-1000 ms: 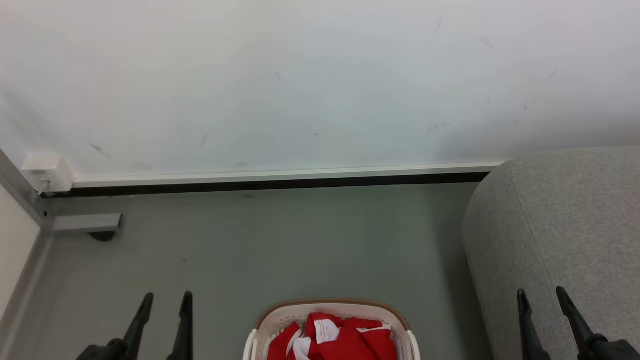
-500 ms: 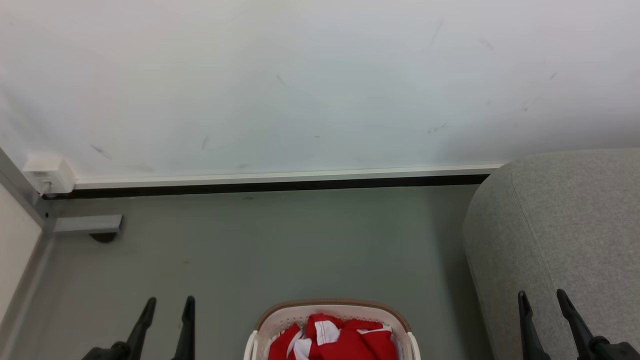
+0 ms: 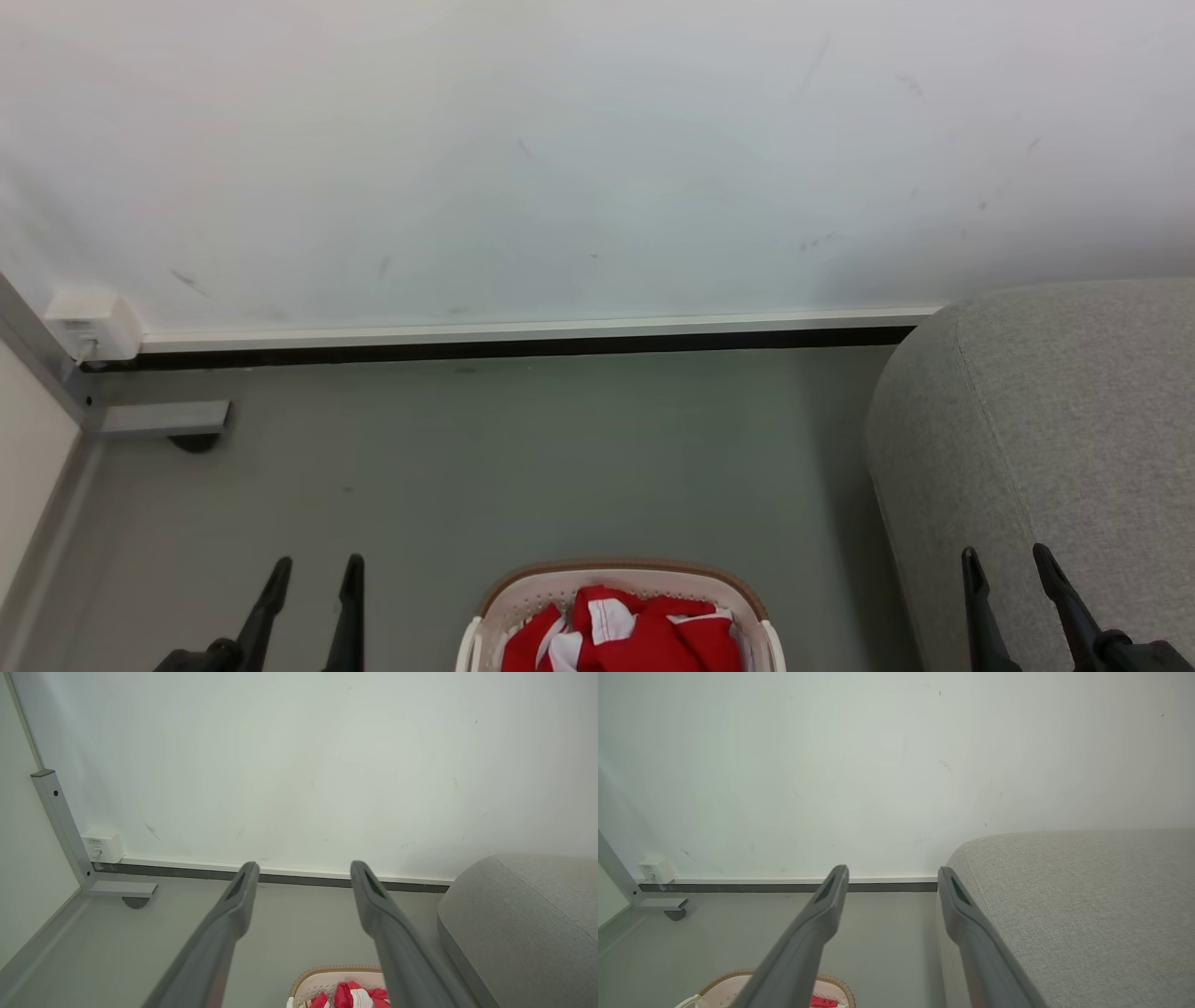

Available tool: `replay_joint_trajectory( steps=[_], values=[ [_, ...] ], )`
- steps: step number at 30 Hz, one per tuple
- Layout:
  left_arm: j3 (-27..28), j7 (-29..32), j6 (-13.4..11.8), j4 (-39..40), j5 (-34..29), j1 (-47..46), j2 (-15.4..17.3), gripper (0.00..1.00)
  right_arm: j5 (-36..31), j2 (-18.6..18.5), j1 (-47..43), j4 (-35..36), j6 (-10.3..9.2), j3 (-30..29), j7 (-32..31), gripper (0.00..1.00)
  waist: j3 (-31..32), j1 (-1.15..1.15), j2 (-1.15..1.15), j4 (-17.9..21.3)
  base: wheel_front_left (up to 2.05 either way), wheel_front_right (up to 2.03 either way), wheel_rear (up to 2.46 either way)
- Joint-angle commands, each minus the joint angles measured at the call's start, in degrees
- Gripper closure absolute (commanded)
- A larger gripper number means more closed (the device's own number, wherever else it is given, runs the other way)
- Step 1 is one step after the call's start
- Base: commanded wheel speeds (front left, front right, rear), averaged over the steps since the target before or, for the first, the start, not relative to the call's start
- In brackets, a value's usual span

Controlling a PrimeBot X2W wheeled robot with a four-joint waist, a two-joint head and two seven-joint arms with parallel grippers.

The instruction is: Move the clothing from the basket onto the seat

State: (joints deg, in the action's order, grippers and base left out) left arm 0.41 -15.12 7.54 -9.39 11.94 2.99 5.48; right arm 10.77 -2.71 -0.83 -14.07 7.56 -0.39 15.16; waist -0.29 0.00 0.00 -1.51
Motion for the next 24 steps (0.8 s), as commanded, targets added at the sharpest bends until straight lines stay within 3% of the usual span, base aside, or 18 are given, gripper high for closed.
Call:
replay_joint_trajectory(
  steps=[1, 16, 24],
  values=[
    [0.1, -0.1, -0.1, -0.2, 0.4, 0.6, 0.4, 0.0, 0.2, -0.3, -0.1, 0.0, -0.14, 0.0, 0.0, 0.0, 0.0, 0.0, 0.0, 0.1, 0.0, 0.0, 0.0],
    [-4.6, -0.1, -0.1, 1.1, 0.9, -3.1, 2.3, 0.0, -0.5, -0.3, 2.1, 1.8, -0.14, 0.7, 0.0, 0.0, -3.4, 0.0, 0.0, 4.3, 0.0, 0.0, 0.0],
    [-17.2, -0.1, -0.1, -2.3, 1.7, -10.8, 7.1, 0.0, -1.1, -0.3, 5.0, 4.8, -0.14, 1.3, 0.0, 0.0, -10.3, 0.0, 0.0, 8.1, 0.0, 0.0, 0.0]
  ],
)
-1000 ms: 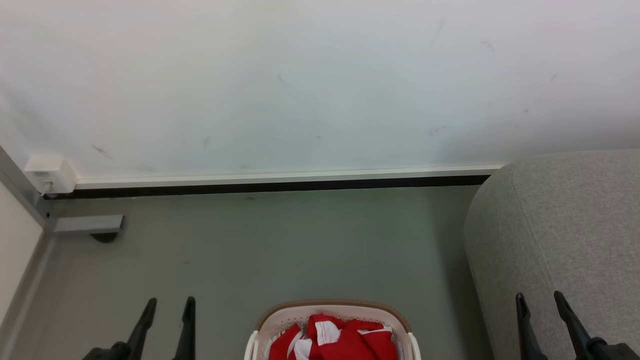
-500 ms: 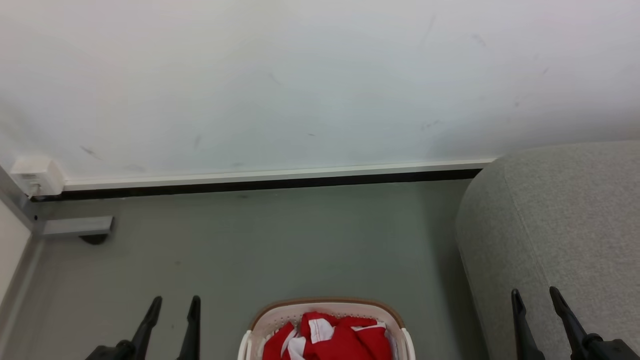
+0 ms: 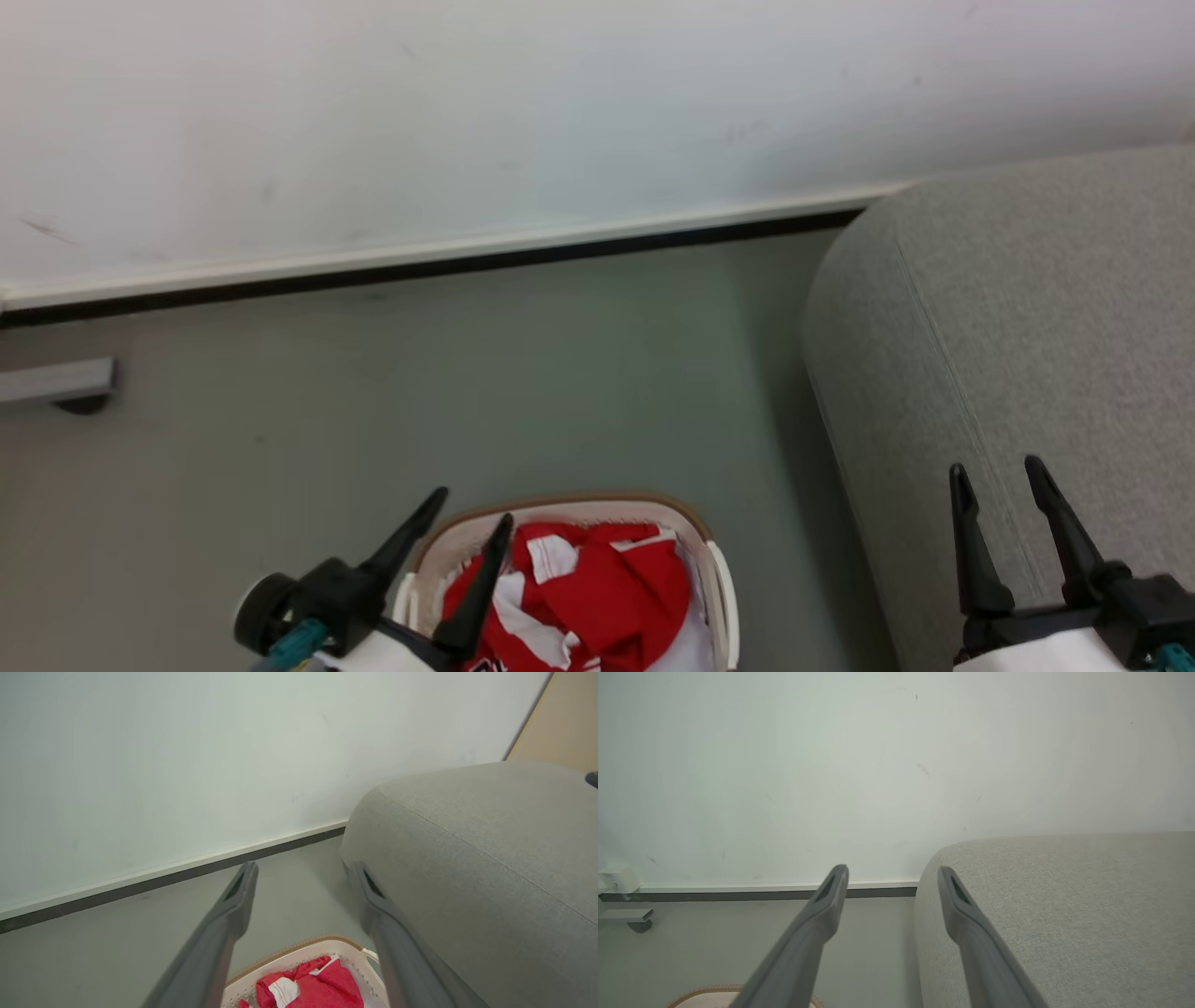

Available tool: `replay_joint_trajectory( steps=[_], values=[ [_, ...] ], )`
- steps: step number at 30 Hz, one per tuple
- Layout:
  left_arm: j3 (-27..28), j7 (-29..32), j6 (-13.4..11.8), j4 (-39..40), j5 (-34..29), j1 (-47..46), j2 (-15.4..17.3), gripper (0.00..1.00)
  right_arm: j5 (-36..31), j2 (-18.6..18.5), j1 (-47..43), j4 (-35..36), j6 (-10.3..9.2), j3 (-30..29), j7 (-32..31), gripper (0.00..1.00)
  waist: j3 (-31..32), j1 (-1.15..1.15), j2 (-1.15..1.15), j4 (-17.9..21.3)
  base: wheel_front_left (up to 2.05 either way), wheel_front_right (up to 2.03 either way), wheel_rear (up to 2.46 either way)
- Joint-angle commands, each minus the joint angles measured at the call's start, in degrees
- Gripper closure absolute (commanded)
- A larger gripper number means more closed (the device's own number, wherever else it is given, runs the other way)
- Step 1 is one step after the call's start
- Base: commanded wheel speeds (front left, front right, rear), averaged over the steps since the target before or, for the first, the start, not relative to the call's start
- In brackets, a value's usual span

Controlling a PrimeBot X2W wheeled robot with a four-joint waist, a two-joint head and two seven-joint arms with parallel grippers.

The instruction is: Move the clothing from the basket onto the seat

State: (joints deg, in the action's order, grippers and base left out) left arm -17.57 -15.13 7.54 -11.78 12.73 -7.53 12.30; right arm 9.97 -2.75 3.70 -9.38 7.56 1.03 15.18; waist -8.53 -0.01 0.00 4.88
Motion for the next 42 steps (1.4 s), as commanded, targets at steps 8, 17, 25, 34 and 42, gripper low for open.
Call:
replay_joint_trajectory(
  steps=[8, 17, 25, 34, 42],
  values=[
    [-13.3, 1.2, -0.1, -13.1, 0.7, -10.1, 3.9, 0.0, -0.5, -0.2, 4.2, 5.1, -0.14, 1.9, 0.0, 0.0, -10.4, 0.01, 0.0, 6.3, 0.0, 0.0, 0.0],
    [-22.6, 7.6, -0.1, -26.3, -3.5, -21.1, 3.3, 0.0, -1.2, -0.2, 8.9, 12.2, -0.14, 4.0, 0.0, 0.0, -22.2, 0.01, 0.0, 8.4, 0.0, 0.0, 0.0],
    [-24.4, 10.5, -0.5, -34.3, -5.4, -27.8, 2.6, 0.0, -1.5, -0.2, 12.2, 18.0, -0.14, 5.5, 0.0, 0.0, -30.6, 0.01, 0.0, 9.5, 0.0, 0.0, 0.0],
    [-25.7, 12.7, -2.6, -42.6, -7.8, -34.7, 2.9, 0.0, -1.9, -0.2, 13.7, 23.4, -0.14, 6.1, 0.0, 0.0, -38.6, 0.01, 0.0, 9.9, 0.0, 0.0, 0.0],
    [-24.7, 7.4, -4.7, -47.0, -7.1, -40.7, 1.8, 0.43, -2.5, -0.2, 14.1, 25.8, -0.14, 7.0, 0.0, 0.0, -43.6, 0.01, 0.0, 9.8, 0.0, 0.0, 0.0]
  ],
)
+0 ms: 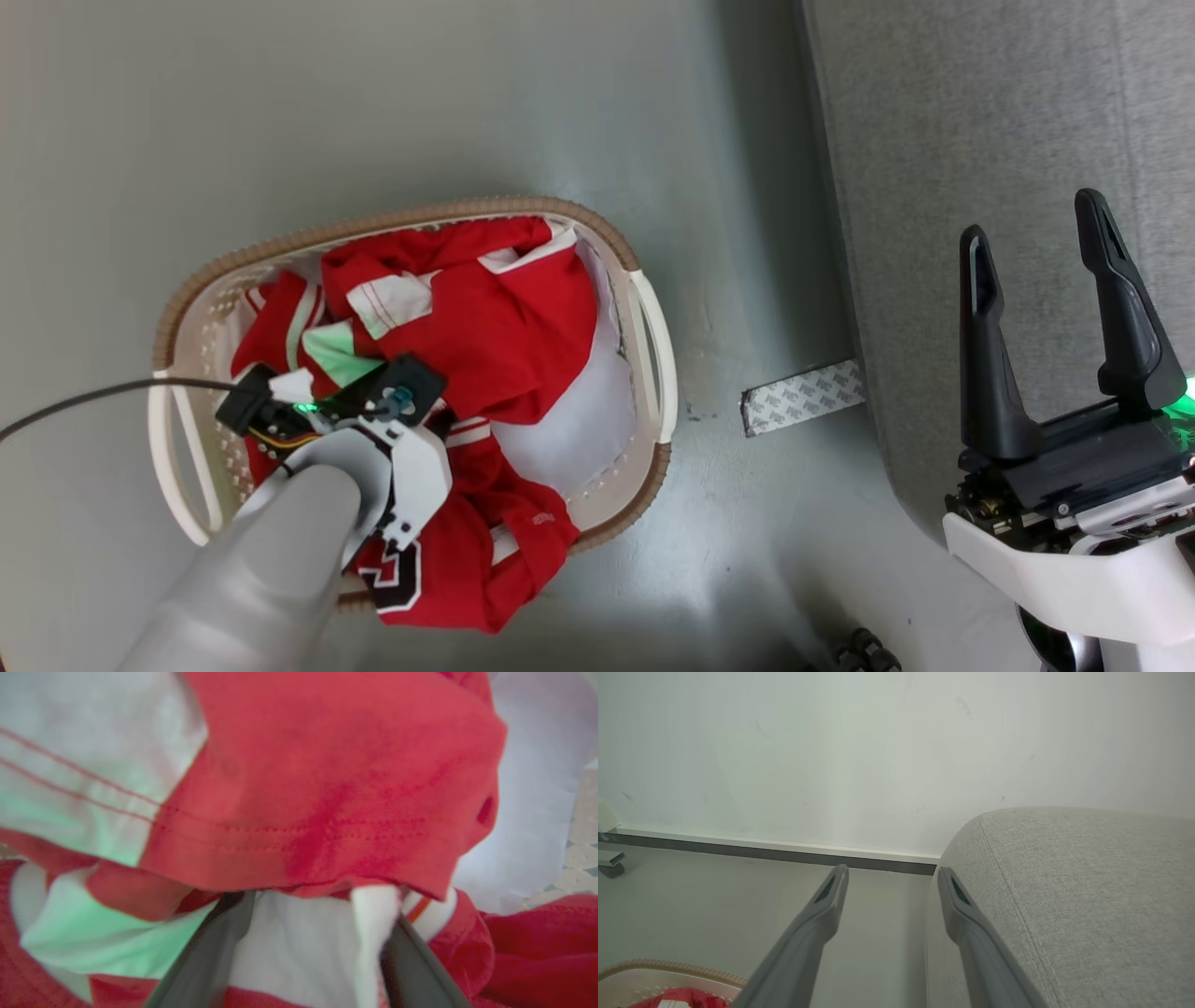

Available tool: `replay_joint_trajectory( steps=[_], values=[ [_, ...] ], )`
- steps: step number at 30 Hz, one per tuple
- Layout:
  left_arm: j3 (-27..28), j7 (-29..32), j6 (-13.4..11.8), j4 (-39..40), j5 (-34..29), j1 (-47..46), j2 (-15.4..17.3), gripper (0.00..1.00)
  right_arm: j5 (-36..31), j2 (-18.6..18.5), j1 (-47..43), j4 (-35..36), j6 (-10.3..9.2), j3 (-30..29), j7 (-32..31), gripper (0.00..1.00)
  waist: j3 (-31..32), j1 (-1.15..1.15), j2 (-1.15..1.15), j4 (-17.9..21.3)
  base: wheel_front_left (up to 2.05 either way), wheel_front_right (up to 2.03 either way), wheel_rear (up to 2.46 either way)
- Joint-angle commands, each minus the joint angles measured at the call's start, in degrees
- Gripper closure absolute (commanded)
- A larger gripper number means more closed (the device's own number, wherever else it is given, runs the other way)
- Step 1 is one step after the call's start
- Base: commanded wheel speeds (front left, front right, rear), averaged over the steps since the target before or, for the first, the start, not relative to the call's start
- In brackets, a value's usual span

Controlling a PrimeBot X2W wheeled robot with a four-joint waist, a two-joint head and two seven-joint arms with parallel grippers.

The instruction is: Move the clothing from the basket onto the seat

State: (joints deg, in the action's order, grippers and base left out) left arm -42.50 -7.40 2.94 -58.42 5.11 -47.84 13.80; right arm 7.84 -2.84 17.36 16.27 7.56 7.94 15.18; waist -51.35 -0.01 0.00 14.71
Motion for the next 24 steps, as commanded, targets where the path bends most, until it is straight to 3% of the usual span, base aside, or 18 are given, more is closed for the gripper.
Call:
replay_joint_trajectory(
  steps=[1, 2, 10, 16, 24],
  values=[
    [0.5, -1.2, -0.3, -0.9, 1.0, -0.8, 0.0, 0.86, -0.3, -0.1, 0.4, 0.1, -0.14, 0.2, 0.0, 0.0, -0.9, 0.01, 0.0, -0.1, 0.0, 0.0, 0.0],
    [0.9, -2.2, -0.4, -1.4, 1.5, -1.3, -0.5, 1.0, -0.4, -0.1, 0.3, 0.0, -0.14, 0.1, 0.0, 0.0, -0.9, 0.01, 0.0, -0.2, 0.0, 0.0, 0.0],
    [4.3, -6.9, 1.6, -3.1, 6.7, 0.1, -2.5, 1.0, 0.5, -0.1, -0.1, -3.5, -0.14, 0.2, 0.0, 0.0, 5.2, 0.01, 0.0, -3.1, 0.0, 0.0, 0.0],
    [6.5, -7.7, 3.1, 0.7, 10.9, 6.3, -2.8, 1.0, 0.3, -0.1, -2.9, -7.7, -0.14, -0.5, 0.0, 0.0, 15.2, 0.01, 0.0, -6.5, 0.0, 0.0, 0.0],
    [8.1, -7.8, 4.0, 11.5, 15.5, 17.4, -3.5, 1.0, -0.6, -0.1, -9.6, -13.4, -0.13, -2.5, 0.0, 0.0, 30.7, 0.01, 0.0, -12.0, 0.0, 0.0, 0.0]
  ],
)
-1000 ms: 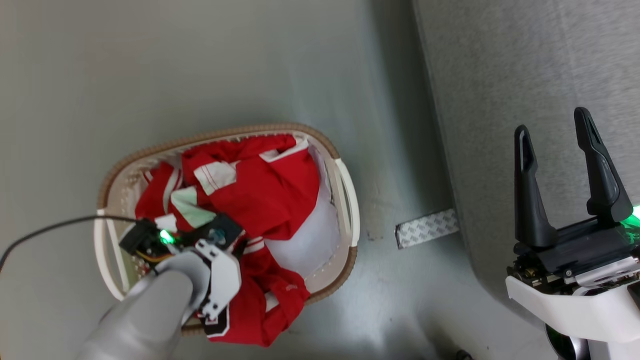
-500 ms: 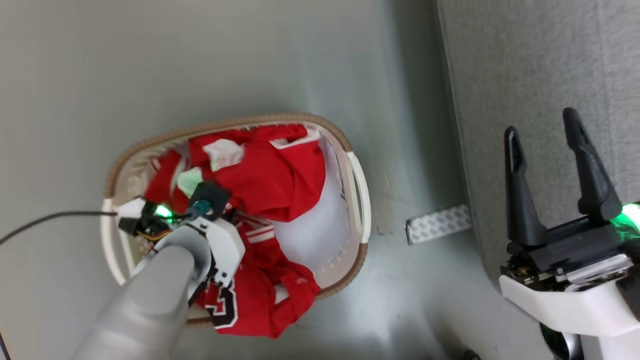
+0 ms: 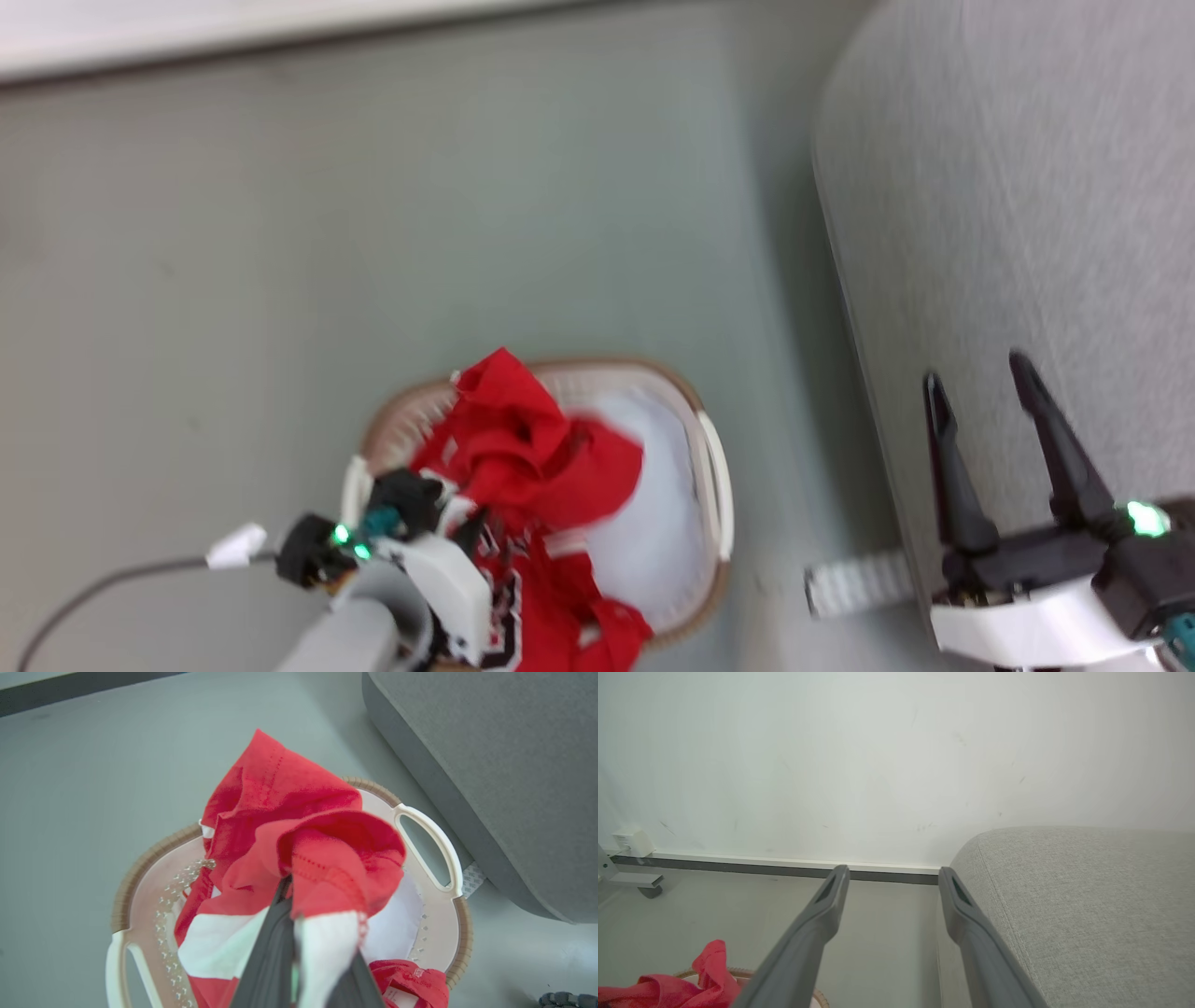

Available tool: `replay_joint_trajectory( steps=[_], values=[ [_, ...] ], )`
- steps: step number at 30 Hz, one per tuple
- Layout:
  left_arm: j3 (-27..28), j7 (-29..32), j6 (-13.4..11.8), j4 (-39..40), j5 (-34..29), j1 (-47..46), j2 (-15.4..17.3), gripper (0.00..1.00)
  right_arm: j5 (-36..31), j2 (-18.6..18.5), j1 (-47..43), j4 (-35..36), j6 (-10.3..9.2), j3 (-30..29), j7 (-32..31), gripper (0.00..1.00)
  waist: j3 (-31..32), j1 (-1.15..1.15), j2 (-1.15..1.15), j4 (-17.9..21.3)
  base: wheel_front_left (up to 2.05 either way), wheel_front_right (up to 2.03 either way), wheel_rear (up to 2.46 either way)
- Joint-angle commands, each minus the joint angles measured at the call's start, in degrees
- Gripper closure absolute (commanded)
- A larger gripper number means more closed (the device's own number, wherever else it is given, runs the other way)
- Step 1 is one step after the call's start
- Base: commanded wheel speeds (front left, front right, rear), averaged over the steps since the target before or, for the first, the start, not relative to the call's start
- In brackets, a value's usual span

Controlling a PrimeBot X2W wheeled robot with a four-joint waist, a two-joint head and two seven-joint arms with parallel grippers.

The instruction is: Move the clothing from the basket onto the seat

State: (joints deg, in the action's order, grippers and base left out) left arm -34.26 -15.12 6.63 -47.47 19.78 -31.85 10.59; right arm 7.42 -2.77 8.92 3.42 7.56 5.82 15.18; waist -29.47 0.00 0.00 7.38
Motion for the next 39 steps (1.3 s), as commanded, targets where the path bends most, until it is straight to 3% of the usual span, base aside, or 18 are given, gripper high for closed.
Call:
replay_joint_trajectory(
  steps=[1, 7, 12, 20, 27, 31, 36, 37, 38, 39],
  values=[
    [-0.3, 0.0, 0.2, 1.8, 1.3, 2.6, -0.5, 1.0, -0.2, -0.2, -2.0, -1.2, -0.14, -0.7, 0.0, 0.0, 10.6, 0.0, 0.0, -5.3, 0.0, 0.0, 0.0],
    [-0.5, 3.0, -1.2, 12.1, 3.0, 8.2, -1.0, 1.0, -0.6, -0.2, -7.1, -4.4, -0.13, -2.2, 0.0, 0.0, 20.1, 0.0, 0.0, -8.2, 0.0, 0.0, 0.0],
    [0.0, 8.0, -3.8, 24.7, 4.4, 12.0, 1.1, 1.0, -0.4, -0.2, -10.5, -5.9, -0.13, -3.0, 0.0, 0.0, 25.8, 0.0, 0.0, -9.1, 0.0, 0.0, 0.0],
    [1.5, 16.2, -7.8, 44.1, 5.6, 16.4, 5.1, 1.0, -0.8, -0.2, -14.0, -6.5, -0.13, -3.1, 0.0, 0.0, 30.4, 0.0, 0.0, -9.6, 0.0, 0.0, 0.0],
    [3.2, 20.3, -9.8, 53.6, 6.5, 16.7, 7.5, 1.0, -1.6, -0.2, -14.9, -5.6, -0.13, 0.3, 0.0, 0.0, 31.9, 0.0, 0.0, -9.5, 0.0, 0.0, 0.0],
    [3.8, 21.8, -10.4, 56.0, 6.5, 16.1, 8.6, 1.0, 0.6, -3.4, -14.2, -5.0, -0.14, 6.6, 0.0, 0.0, 32.2, 0.0, 0.0, -9.2, 0.0, 0.0, 0.0],
    [3.7, 23.1, -10.1, 58.0, 6.6, 15.7, 9.7, 1.0, 4.1, -11.9, -10.7, -4.7, -0.14, 17.1, 0.0, 0.0, 32.1, 0.0, 0.0, -8.6, 0.0, 0.0, 0.0],
    [3.7, 23.1, -10.1, 58.0, 6.6, 15.7, 9.7, 1.0, 4.1, -11.9, -10.7, -4.7, -0.14, 17.1, 0.0, 0.0, 32.1, 0.0, 0.0, -8.6, 0.0, 0.0, 0.0],
    [3.6, 23.5, -10.0, 58.4, 6.6, 15.4, 9.9, 1.0, 5.6, -15.6, -8.2, -4.1, -0.13, 21.0, -0.9, 0.0, 32.2, 0.0, 0.0, -8.3, 0.0, 0.0, 0.0],
    [3.6, 23.5, -10.0, 58.4, 6.6, 15.4, 9.9, 1.0, 5.6, -15.6, -8.2, -4.1, -0.13, 21.0, -0.9, 0.0, 32.2, 0.0, 0.0, -8.3, 0.0, 0.0, 0.0]
  ],
)
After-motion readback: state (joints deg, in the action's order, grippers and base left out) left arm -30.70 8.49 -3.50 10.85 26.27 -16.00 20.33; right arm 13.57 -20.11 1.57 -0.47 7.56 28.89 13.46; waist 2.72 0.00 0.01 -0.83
